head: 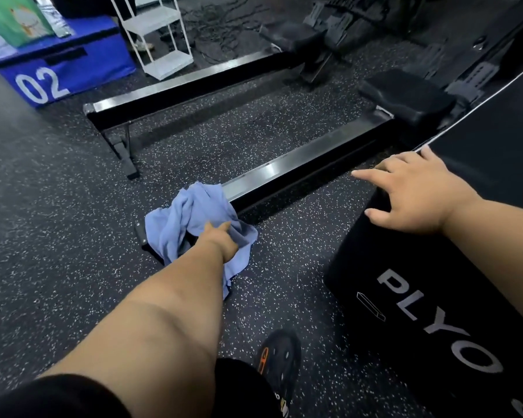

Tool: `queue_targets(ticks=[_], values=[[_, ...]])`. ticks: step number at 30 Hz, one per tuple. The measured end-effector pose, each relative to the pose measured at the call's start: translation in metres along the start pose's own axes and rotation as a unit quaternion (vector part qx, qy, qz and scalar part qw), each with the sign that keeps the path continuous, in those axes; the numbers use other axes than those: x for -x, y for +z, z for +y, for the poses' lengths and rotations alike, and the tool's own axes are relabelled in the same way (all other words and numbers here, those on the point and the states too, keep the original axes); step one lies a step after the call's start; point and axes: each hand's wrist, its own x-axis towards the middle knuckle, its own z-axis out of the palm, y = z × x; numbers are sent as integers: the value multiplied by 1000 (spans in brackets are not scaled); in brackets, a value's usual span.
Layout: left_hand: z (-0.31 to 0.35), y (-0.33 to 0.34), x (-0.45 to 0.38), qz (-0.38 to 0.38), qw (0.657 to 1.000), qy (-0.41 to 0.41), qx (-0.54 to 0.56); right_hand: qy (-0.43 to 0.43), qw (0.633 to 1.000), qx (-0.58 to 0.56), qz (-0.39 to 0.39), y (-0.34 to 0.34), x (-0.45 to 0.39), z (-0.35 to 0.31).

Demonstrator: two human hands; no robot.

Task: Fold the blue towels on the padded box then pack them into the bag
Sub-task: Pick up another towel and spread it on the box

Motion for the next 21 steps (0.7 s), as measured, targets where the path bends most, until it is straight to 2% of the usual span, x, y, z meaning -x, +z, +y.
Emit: queue_targets(ticks=[7,10,12,17,21], values=[[12,12,-38,37,995,-69,69,1,1000,9,4,5,-1,-1],[7,7,-47,21,988,-102,111,2,1000,14,10,6,-1,-2],[7,9,-49,29,989,-110,94,2,1000,17,12,7,-1,-3],[4,26,-57,36,997,-66,21,5,1000,14,21,8,-1,-4],[-3,35,-78,130,991,-27,25,9,999,20,24,8,-1,-5]])
